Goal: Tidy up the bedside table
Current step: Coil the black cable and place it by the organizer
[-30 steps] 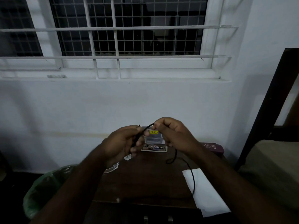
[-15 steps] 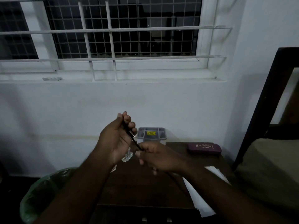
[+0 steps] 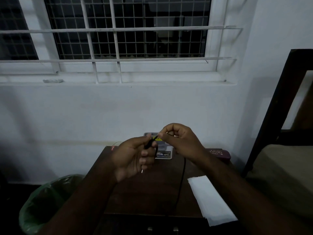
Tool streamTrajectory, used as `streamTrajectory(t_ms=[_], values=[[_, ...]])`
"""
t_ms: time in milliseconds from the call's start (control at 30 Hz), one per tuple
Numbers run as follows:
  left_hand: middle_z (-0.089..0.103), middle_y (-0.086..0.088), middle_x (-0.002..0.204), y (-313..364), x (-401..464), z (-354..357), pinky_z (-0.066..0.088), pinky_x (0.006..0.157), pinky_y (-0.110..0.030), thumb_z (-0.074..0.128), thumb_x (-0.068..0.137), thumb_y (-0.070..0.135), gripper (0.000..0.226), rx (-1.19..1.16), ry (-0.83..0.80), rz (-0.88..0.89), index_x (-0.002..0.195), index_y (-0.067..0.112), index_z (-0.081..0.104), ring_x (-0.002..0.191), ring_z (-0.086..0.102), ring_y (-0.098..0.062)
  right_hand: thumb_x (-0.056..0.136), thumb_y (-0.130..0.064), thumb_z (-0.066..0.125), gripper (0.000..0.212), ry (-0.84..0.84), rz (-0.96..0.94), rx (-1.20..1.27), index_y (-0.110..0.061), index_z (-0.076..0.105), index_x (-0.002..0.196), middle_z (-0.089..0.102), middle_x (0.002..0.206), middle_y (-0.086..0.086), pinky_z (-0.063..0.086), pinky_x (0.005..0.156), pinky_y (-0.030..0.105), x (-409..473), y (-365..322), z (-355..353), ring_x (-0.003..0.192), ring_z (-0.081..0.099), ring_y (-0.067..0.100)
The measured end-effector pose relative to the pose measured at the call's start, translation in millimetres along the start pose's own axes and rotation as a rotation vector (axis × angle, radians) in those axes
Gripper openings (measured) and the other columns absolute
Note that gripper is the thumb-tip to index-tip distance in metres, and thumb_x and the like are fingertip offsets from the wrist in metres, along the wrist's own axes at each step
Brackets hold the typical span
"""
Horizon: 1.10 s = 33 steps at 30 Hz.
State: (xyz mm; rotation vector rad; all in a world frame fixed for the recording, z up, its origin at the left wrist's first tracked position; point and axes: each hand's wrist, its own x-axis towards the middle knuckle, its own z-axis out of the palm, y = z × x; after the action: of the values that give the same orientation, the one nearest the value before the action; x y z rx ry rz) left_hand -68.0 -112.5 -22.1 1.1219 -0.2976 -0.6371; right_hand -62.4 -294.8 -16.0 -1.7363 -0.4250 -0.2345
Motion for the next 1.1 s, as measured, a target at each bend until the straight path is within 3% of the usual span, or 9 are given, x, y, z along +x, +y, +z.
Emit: streamTrajectory(t_ms=[200,367,467,567,667,733,867,1000,1100], values=[[0.043,0.008,0.051,5,3,4,0.035,0.043,-0.018,0.039,0.099,0.033,0.028,-0.398,-0.154,0.149,0.080,0.018,0.053,0.041,0.040,-0.004,0.098,-0.030,0.051,0.024,-0.089,0.144,-0.057,-0.018,0.071,0.090,0.066,0.067,-0.008,0.039,0.043,0.025,-9,26,19,0.040,0.046,0.011],[0.052,0.006,0.068,7,17,1,0.050,0.055,-0.022,0.035,0.104,0.027,0.029,-0.391,0.237,0.511,0.083,0.016,0.052,0.056,0.053,-0.009,0.099,-0.033,0.048,0.018,-0.360,0.214,-0.163,-0.027,0.064,0.104,0.066,0.075,-0.008,0.047,0.046,0.026,-24,22,37,0.046,0.051,0.011],[0.064,0.001,0.076,4,20,-12,0.056,0.060,-0.024,0.038,0.104,0.023,0.024,-0.143,0.487,0.667,0.088,0.013,0.054,0.066,0.066,-0.015,0.098,-0.037,0.048,0.021,-0.472,0.193,-0.249,-0.021,0.061,0.101,0.060,0.077,-0.006,0.048,0.047,0.023,-29,9,37,0.056,0.054,0.007],[0.072,-0.007,0.087,-1,17,-22,0.058,0.066,-0.027,0.042,0.103,0.019,0.021,0.467,0.703,0.741,0.095,0.007,0.057,0.076,0.071,-0.019,0.098,-0.038,0.047,0.030,-0.472,0.115,-0.284,-0.012,0.062,0.099,0.056,0.078,-0.002,0.043,0.045,0.012,-28,-8,33,0.064,0.053,0.006],[0.067,-0.004,0.068,-9,10,-22,0.047,0.053,-0.030,0.045,0.101,0.016,0.023,0.838,0.552,0.568,0.085,0.003,0.055,0.057,0.063,-0.013,0.099,-0.025,0.049,0.022,-0.352,-0.032,-0.262,-0.023,0.064,0.083,0.063,0.077,-0.013,0.047,0.063,0.014,-19,-24,25,0.070,0.058,-0.003],[0.062,-0.003,0.057,-11,4,-15,0.042,0.046,-0.023,0.040,0.102,0.024,0.031,0.605,0.336,0.302,0.082,0.006,0.056,0.046,0.058,-0.015,0.098,-0.024,0.051,0.021,-0.221,-0.103,-0.287,-0.023,0.065,0.083,0.067,0.083,-0.008,0.048,0.073,0.020,-10,-23,14,0.077,0.061,0.001],[0.038,0.004,0.047,-7,-6,-10,0.037,0.040,-0.022,0.036,0.099,0.044,0.040,0.105,-0.029,0.016,0.077,0.015,0.054,0.038,0.039,-0.011,0.093,-0.027,0.060,0.015,-0.016,-0.099,-0.251,-0.019,0.068,0.084,0.065,0.075,0.003,0.043,0.065,0.023,0,0,-3,0.065,0.054,0.006],[0.041,0.008,0.047,3,-5,-7,0.039,0.041,-0.021,0.041,0.098,0.037,0.031,-0.231,-0.159,0.157,0.078,0.017,0.055,0.039,0.040,-0.005,0.098,-0.020,0.053,0.024,-0.090,0.043,-0.216,-0.015,0.064,0.077,0.056,0.059,-0.009,0.039,0.053,0.018,-3,20,7,0.047,0.048,-0.005],[0.043,0.008,0.053,5,8,-11,0.043,0.046,-0.022,0.036,0.102,0.036,0.034,-0.319,0.067,0.364,0.077,0.018,0.051,0.045,0.043,-0.008,0.100,-0.028,0.046,0.029,-0.300,0.095,-0.461,-0.016,0.059,0.078,0.052,0.065,-0.007,0.039,0.054,0.020,-12,25,20,0.050,0.047,-0.004]])
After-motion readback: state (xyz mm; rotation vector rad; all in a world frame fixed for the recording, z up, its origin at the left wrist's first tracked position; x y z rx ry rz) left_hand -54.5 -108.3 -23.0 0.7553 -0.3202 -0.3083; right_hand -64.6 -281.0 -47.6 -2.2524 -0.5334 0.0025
